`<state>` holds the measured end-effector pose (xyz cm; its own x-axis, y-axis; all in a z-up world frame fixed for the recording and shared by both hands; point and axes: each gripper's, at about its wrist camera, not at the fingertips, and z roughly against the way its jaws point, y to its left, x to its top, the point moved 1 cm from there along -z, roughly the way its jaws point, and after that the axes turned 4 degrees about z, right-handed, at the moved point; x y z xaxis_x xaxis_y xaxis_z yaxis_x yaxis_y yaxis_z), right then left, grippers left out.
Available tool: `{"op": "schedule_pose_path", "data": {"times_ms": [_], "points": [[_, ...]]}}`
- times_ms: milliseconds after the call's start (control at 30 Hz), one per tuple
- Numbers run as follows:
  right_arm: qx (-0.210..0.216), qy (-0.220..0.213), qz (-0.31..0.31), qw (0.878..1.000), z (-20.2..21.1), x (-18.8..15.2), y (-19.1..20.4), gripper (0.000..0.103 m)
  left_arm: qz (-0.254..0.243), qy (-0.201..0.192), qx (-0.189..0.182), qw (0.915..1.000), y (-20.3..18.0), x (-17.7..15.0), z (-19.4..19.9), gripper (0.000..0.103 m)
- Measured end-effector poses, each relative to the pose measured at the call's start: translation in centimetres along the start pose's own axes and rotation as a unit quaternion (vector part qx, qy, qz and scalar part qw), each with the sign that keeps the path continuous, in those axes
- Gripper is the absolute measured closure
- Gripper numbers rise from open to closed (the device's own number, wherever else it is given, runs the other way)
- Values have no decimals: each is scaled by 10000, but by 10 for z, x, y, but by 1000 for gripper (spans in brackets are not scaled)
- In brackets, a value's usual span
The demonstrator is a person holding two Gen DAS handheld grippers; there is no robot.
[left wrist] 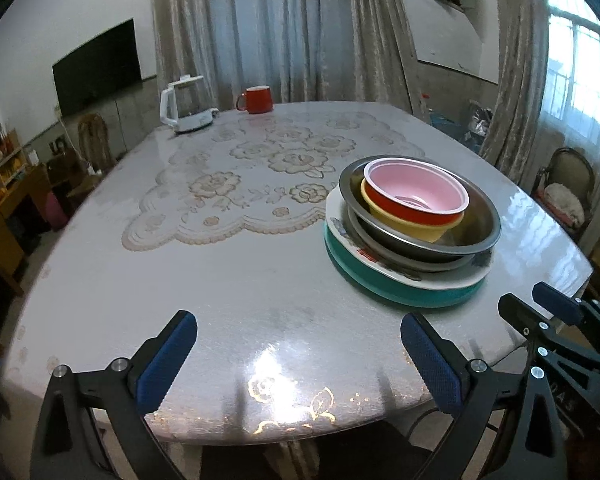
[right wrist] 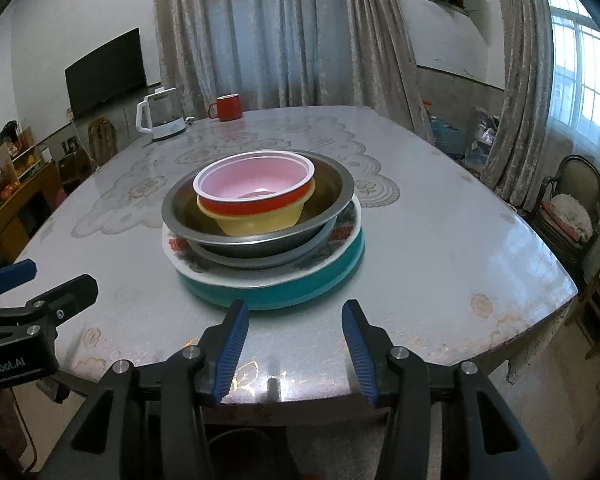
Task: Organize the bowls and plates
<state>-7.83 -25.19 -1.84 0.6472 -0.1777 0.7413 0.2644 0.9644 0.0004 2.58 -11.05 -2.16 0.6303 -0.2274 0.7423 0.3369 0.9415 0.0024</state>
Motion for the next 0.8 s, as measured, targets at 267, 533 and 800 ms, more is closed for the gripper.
{"op": "schedule_pose_path", "data": {"times_ms": [267,533,800], "points": [[-6,5,-64,10000,2,-2,-4,54,-19,185,20,9998,-2,-2,-6,0],[7,20,-47,10000,2,-2,-3,54,17,299,18,9995,-2,-3,-11,0],[19,56,-60,10000,0,-3,-3,54,40,398,-2,9992,0,-6,-15,0]]}}
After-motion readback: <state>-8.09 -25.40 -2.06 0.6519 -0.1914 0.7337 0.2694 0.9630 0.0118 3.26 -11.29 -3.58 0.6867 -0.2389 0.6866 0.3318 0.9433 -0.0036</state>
